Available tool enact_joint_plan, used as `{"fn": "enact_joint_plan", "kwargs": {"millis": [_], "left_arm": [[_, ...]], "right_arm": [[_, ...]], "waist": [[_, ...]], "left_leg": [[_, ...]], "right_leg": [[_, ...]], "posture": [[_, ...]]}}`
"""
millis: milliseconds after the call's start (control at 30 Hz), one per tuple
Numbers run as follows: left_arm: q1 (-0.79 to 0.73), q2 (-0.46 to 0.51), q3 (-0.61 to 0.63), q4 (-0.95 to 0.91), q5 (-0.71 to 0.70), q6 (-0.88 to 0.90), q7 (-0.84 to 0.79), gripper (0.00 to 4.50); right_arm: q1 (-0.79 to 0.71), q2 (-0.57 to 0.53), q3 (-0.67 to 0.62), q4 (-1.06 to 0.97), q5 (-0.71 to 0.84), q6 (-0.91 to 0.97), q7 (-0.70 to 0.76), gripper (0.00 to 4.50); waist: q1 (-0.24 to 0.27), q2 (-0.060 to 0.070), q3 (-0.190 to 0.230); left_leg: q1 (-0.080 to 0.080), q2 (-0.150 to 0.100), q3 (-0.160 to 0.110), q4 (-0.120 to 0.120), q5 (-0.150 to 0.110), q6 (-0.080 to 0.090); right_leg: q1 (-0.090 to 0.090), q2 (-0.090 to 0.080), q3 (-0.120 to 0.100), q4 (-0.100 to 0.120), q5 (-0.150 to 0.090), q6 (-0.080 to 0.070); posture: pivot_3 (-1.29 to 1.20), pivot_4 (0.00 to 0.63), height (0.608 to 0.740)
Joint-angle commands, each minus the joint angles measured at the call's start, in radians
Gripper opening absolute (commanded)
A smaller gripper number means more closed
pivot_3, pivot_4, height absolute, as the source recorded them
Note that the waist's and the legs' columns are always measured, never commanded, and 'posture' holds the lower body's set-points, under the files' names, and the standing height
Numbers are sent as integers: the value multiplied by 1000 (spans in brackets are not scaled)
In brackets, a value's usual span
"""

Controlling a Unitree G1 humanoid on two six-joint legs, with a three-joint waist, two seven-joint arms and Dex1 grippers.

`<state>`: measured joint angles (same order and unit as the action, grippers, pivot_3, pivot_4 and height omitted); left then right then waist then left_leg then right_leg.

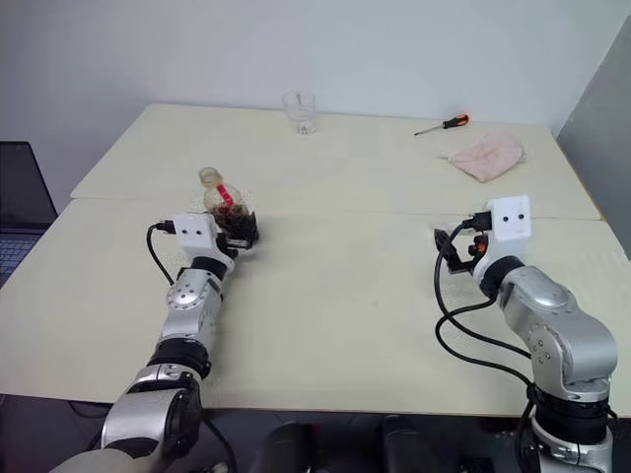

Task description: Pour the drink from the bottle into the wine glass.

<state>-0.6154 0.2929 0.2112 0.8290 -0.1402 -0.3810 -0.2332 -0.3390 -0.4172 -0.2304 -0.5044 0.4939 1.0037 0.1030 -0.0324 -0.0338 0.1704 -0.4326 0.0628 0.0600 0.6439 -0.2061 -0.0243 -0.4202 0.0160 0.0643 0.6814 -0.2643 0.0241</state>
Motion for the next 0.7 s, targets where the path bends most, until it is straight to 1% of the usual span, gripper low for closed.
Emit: {"fn": "enact_joint_plan", "kwargs": {"millis": [33, 167, 267, 433, 533, 600, 667, 700], "left_arm": [[84, 2, -3, -143, -23, 55, -28, 4474], [237, -1, -12, -344, -33, 141, -41, 4474], [294, -5, -11, -434, -34, 192, -37, 4474], [446, 0, -13, -627, -19, 249, -39, 4474], [550, -3, -39, -777, 22, 263, -26, 4474], [647, 20, -133, -971, -34, 347, -136, 4474], [692, 48, -197, -1134, -189, 539, -231, 4474], [687, 69, -211, -1187, -242, 601, -265, 4474]], "right_arm": [[-37, 31, -39, 15, 10, 23, -30, 4500], [-87, 112, -114, 78, 41, 65, -79, 4500], [-108, 137, -138, 114, 45, 84, -94, 4500], [-191, 261, -304, 206, 108, 134, -215, 4500], [-222, 296, -350, 241, 128, 149, -252, 4500], [-238, 325, -365, 261, 150, 157, -265, 4500], [-262, 365, -415, 285, 182, 165, -309, 4500], [-277, 386, -450, 298, 200, 167, -337, 4500]], "waist": [[-3, 0, 0], [-6, 0, 0], [-1, 0, -1], [-2, 0, -1], [-2, 0, -1], [-3, 1, -1], [-7, 1, -1], [-6, 1, -1]], "left_leg": [[0, 0, 0, 0, 0, 0], [0, 1, 0, 0, 0, 0], [0, 1, 0, 0, 0, 0], [0, 1, 0, 0, 0, 0], [0, 1, 0, -1, 0, 0], [0, 1, 0, -1, 0, 0], [0, 2, 0, -2, 0, 0], [0, 2, 0, -1, 0, 0]], "right_leg": [[0, 0, 0, 0, 0, 0], [0, 0, 1, 1, 0, -1], [0, 0, 0, 1, 0, -1], [0, 0, 1, 0, 0, -1], [0, -1, 1, 0, 0, -1], [-1, -1, 2, 0, 0, -1], [-1, -2, 3, 0, 0, -1], [-1, -2, 3, 1, 0, -1]], "posture": [[0, 150, 740], [0, 150, 740], [0, 150, 740], [0, 150, 740], [0, 150, 740], [0, 150, 740], [0, 150, 740], [0, 150, 740]]}}
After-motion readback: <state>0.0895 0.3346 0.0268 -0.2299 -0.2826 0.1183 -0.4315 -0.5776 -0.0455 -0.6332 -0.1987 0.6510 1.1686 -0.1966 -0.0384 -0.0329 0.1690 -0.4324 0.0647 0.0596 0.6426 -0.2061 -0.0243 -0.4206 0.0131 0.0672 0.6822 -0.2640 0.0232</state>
